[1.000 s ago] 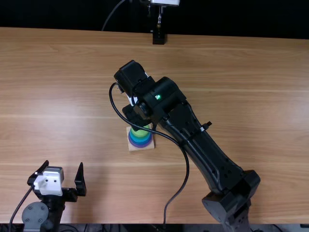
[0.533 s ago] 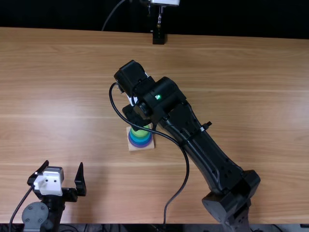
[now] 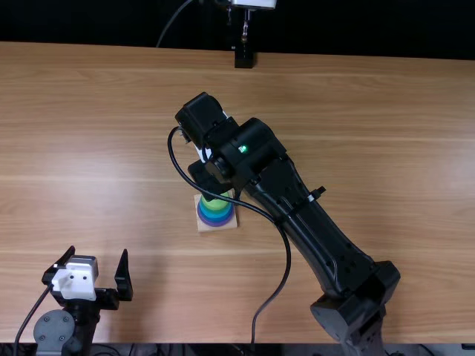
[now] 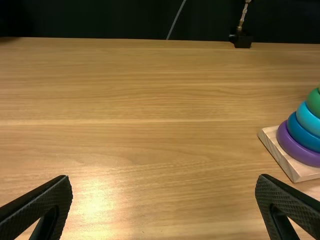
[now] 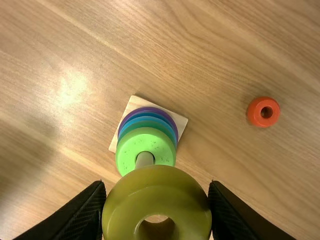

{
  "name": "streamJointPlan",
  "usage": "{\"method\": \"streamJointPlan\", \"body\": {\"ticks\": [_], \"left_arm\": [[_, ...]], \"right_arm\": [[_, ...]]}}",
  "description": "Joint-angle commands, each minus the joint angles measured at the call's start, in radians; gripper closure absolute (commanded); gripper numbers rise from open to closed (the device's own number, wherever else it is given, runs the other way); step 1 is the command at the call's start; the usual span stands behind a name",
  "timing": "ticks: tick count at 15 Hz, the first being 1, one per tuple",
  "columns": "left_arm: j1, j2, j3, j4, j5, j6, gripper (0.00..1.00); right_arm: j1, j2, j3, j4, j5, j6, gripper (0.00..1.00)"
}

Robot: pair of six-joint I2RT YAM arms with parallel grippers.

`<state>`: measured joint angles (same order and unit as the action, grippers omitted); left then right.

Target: Build the Hanoi tower: stack the rings onto the peg from bottom to top in this color order: purple, dark blue, light blue, dark green, light green, yellow, orange.

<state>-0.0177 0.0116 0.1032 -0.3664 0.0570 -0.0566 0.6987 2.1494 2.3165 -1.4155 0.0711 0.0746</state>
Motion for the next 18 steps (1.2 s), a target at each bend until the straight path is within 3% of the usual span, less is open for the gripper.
{"method": "streamJointPlan", "body": {"ticks": [1,18], "left_arm": [[0.009,-0.012,-0.103,-0.077,0.006,0.007,0.0],[0.009,-0.012,-0.103,-0.077,0.006,0.005,0.0]], "right_arm": [[0.012,0.009,-0.005,-0.001,0.001,-0.01,1.0],[0.025,0.041,-0.019,-0.005,0.001,-0.001,1.0]]}}
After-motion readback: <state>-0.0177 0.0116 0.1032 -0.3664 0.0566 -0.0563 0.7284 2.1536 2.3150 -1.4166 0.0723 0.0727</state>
